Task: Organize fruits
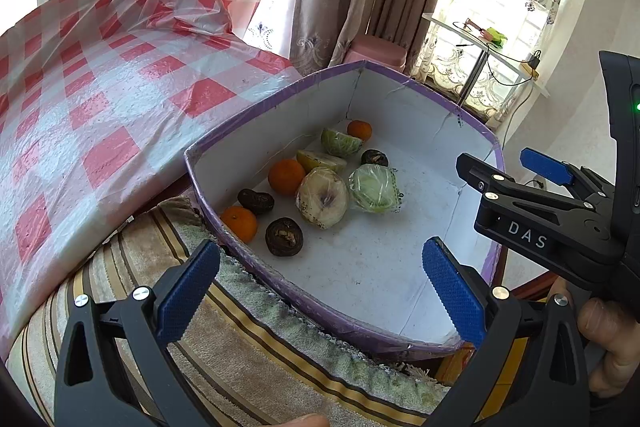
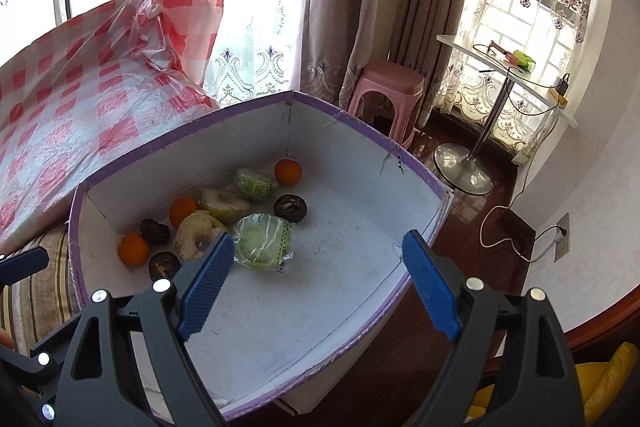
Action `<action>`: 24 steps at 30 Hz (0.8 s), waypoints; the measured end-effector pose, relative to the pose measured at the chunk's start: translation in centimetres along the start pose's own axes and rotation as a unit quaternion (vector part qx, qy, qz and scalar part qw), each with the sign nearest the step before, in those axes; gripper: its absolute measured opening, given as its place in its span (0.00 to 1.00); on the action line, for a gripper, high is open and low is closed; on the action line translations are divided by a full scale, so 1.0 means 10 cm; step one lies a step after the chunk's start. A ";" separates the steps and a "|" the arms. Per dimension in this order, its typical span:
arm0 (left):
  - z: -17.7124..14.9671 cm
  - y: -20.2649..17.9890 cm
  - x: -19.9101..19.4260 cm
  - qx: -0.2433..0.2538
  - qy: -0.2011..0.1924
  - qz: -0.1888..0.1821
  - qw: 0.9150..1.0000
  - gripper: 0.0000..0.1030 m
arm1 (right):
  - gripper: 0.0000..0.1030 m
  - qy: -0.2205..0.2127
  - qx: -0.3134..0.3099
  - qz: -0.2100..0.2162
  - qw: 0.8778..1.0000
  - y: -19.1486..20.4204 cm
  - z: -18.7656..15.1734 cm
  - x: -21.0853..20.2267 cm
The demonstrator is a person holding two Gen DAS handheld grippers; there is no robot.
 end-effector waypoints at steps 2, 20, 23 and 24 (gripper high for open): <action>0.00 0.00 0.00 0.000 0.000 0.000 1.000 0.95 | 0.83 0.000 0.000 0.000 1.000 0.00 0.00 0.00; 0.00 0.00 0.00 0.000 0.000 0.000 1.000 0.95 | 0.83 -0.001 0.002 0.000 1.000 -0.02 -0.01 -0.01; 0.00 0.00 0.00 0.000 0.000 0.000 1.000 0.95 | 0.83 -0.001 0.003 0.000 1.000 -0.02 -0.01 -0.01; 0.00 0.00 0.00 0.000 0.001 0.000 1.000 0.95 | 0.83 -0.001 0.002 0.000 1.000 -0.02 -0.01 -0.01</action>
Point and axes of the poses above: each gripper's, at about its wrist camera, not at the fingertips, and x roughly the way its jaws point, y to its left, z to its top, the point moved 8 cm from there along x, roughly the way its jaws point, and after that the axes turned 13 degrees about z, right-handed, at the moved point
